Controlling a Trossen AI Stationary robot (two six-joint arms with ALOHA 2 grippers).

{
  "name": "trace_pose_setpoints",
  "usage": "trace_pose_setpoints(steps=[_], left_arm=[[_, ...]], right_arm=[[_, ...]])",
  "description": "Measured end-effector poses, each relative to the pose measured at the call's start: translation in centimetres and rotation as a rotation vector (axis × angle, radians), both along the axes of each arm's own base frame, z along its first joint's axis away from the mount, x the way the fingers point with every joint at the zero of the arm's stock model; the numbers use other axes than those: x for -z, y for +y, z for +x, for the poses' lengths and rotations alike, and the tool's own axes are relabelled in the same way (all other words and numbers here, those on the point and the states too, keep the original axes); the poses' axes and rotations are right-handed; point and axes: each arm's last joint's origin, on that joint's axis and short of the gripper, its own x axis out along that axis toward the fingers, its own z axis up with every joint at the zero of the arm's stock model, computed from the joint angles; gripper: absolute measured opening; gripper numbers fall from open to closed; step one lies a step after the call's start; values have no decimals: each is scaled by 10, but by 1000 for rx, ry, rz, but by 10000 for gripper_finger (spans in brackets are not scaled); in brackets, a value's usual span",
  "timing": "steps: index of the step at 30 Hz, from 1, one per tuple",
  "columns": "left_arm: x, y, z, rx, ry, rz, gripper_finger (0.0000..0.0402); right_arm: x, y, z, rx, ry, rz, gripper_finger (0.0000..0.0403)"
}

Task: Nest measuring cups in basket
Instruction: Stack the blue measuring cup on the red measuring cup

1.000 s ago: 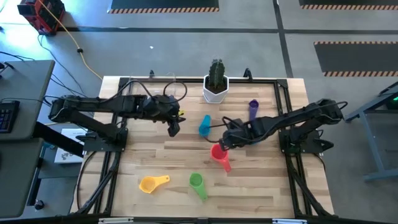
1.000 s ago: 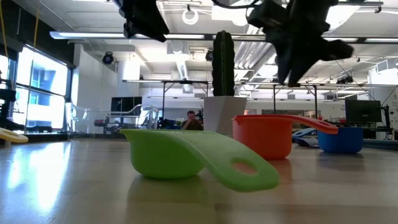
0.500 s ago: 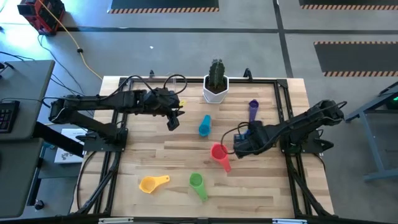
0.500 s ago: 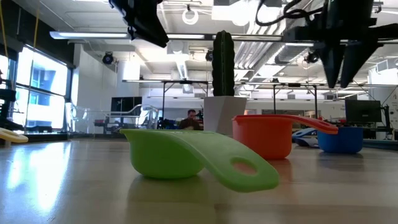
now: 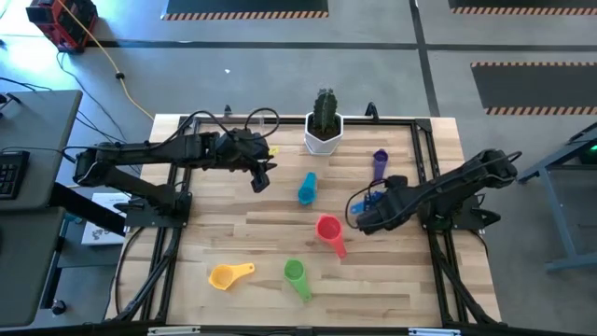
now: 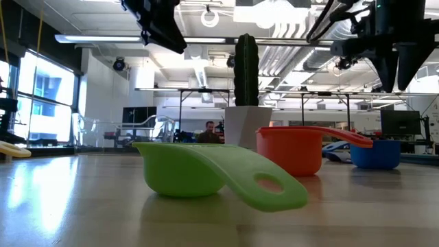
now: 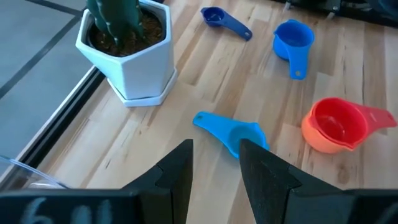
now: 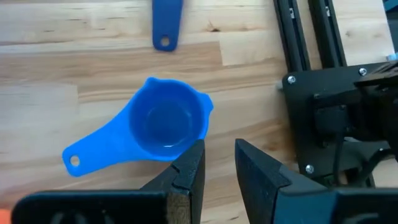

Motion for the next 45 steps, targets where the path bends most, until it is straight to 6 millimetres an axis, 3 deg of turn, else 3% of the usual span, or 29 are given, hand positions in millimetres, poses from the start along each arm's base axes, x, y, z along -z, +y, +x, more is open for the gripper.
trace_pose_setpoints(steps=[8,15,23,33,45], left_arm=[[-3,4,2,-21,-48,0,122],[-4,9,2,-62,-73,-21,122],[-4,11,2,-80,-78,-33,122],[-4,11,1,-80,-78,-33,122],[-4,11,1,-80,-77,-32,122]], right_arm=[[18,-15,-43,67,-182,107,81],[35,-20,-59,135,-293,134,81],[64,-21,-58,172,-390,146,81],[65,-27,-54,186,-423,110,81],[76,-36,-46,207,-342,111,90]])
